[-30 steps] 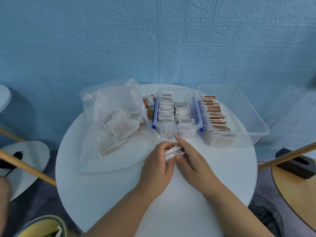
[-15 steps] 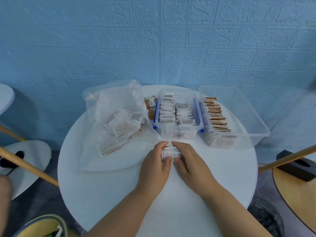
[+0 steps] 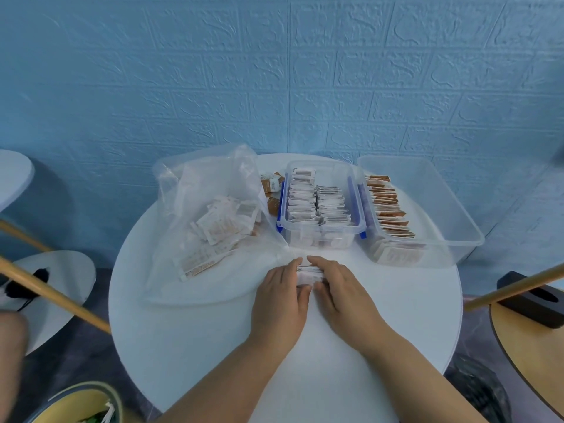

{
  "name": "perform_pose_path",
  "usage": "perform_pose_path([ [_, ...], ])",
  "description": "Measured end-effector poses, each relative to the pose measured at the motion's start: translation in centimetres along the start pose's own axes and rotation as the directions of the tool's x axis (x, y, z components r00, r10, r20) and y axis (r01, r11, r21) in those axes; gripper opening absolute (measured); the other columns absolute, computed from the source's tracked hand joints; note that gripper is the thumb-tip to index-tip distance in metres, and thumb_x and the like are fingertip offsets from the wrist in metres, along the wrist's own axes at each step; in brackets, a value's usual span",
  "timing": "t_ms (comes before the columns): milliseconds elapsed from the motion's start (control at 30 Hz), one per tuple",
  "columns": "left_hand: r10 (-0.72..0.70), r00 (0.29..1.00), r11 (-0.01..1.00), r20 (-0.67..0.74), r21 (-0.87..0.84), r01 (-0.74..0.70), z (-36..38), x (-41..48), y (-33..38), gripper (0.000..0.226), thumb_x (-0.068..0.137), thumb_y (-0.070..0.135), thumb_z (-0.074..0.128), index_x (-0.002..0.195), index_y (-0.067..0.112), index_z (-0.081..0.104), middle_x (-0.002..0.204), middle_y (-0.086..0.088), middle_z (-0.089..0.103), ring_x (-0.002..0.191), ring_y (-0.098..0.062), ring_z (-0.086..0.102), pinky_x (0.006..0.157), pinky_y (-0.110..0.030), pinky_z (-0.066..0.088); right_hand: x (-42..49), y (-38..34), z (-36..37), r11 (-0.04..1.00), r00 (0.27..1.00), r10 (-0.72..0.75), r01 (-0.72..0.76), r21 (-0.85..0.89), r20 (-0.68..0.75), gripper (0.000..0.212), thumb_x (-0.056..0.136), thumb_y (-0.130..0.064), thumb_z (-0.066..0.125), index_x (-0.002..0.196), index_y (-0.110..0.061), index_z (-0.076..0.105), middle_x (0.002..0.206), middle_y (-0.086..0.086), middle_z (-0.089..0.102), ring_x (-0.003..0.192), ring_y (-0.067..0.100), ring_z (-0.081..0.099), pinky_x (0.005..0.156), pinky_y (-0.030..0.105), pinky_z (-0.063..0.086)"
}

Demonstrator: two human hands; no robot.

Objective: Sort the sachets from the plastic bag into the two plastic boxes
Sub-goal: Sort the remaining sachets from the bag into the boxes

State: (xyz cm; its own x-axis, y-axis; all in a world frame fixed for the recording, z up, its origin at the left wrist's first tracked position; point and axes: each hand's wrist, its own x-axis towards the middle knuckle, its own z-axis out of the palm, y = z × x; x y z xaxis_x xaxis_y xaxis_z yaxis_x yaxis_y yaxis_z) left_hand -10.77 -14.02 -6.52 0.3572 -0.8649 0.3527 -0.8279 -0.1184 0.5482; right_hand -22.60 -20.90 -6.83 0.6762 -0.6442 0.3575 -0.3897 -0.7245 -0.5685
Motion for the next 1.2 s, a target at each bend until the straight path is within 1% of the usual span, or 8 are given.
perform_pose_path([
  [100,-0.022,1.0,0.999,0.001,-0.037,0.022,-0.2,0.1,0.1,0.028,0.087,0.016,0.059,0.114,0.009,0.059,0.104,-0.007,0.064,0.101,-0.025,0.055,0.083,-0.03,0.042,0.0,-0.1,-0.2,0.999,1.0,0.022,-0.022,0.05,-0.003,0.038,0.091,-0.021,0.041,0.128,-0.018,0.047,0.117,-0.016,0.046,0.103,-0.009,0.037,0.091,-0.002,0.026],
  [267,0.012,0.999,1.0,0.038,-0.02,-0.011,-1.6,0.7,0.8,0.028,0.093,0.028,0.051,0.117,0.014,0.053,0.101,-0.002,0.058,0.098,-0.017,0.048,0.073,-0.019,0.032,0.6,-0.4,-2.1,0.99,0.993,0.089,-0.097,0.103,0.08,0.032,0.094,-0.015,0.049,0.123,-0.026,0.047,0.114,-0.015,0.052,0.097,-0.002,0.049,0.082,0.004,0.037],
  [400,0.066,0.998,0.998,0.014,-0.009,-0.066,-3.2,2.7,2.1,0.029,0.094,0.036,0.046,0.118,0.021,0.05,0.101,0.003,0.056,0.095,-0.011,0.051,0.071,-0.017,0.036,2.9,-1.7,-6.3,0.991,0.994,0.044,-0.056,0.119,0.102,0.025,0.09,-0.015,0.056,0.109,-0.031,0.05,0.103,-0.014,0.056,0.09,0.002,0.055,0.077,0.012,0.045],
  [633,0.131,0.991,0.991,-0.037,-0.023,-0.132,-5.4,9.3,4.3,0.021,0.091,0.028,0.052,0.106,0.014,0.054,0.091,-0.004,0.058,0.089,-0.023,0.052,0.072,-0.035,0.043,9.8,-2.7,-12.6,0.998,0.987,0.029,-0.019,-0.062,0.155,0.017,0.082,-0.017,0.066,0.093,-0.024,0.054,0.08,-0.013,0.057,0.075,0.012,0.057,0.073,0.023,0.046],
  [833,0.049,0.998,0.998,-0.04,-0.026,-0.05,-5.6,14.0,4.4,0.019,0.091,0.026,0.053,0.107,0.015,0.054,0.091,-0.004,0.058,0.093,-0.026,0.051,0.075,-0.039,0.043,15.1,-1.5,-13.3,0.997,0.986,-0.02,0.032,-0.071,0.163,0.019,0.079,-0.013,0.068,0.093,-0.02,0.057,0.078,-0.011,0.056,0.073,0.008,0.052,0.066,0.012,0.042],
  [1033,-0.083,0.996,0.993,-0.045,-0.09,0.079,-3.7,14.4,1.6,0.043,0.088,0.03,0.056,0.127,0.014,0.05,0.125,-0.004,0.053,0.118,-0.025,0.047,0.097,-0.032,0.035,19.4,2.7,-12.6,0.99,0.979,0.081,-0.058,-0.129,0.185,0.02,0.08,-0.014,0.067,0.095,-0.021,0.055,0.084,-0.009,0.057,0.08,0.014,0.054,0.071,0.023,0.044],
  [1133,-0.175,0.984,0.973,-0.043,-0.159,0.167,-2.6,12.9,0.0,0.047,0.087,0.03,0.059,0.128,0.01,0.048,0.127,-0.005,0.048,0.118,-0.024,0.045,0.098,-0.029,0.032,21.2,5.0,-12.2,0.972,0.972,0.157,-0.121,-0.202,0.175,0.023,0.082,-0.015,0.065,0.101,-0.02,0.054,0.094,-0.003,0.056,0.084,0.015,0.051,0.071,0.024,0.038],
  [1200,-0.22,0.975,0.952,-0.018,-0.221,0.21,-1.8,12.2,-0.7,0.05,0.083,0.042,0.056,0.122,0.012,0.052,0.12,-0.005,0.052,0.112,-0.024,0.049,0.094,-0.034,0.041,21.9,6.1,-11.7,0.959,0.966,0.176,-0.124,-0.257,0.191,0.028,0.083,-0.015,0.063,0.11,-0.016,0.056,0.102,0.002,0.059,0.088,0.017,0.051,0.075,0.025,0.039],
])
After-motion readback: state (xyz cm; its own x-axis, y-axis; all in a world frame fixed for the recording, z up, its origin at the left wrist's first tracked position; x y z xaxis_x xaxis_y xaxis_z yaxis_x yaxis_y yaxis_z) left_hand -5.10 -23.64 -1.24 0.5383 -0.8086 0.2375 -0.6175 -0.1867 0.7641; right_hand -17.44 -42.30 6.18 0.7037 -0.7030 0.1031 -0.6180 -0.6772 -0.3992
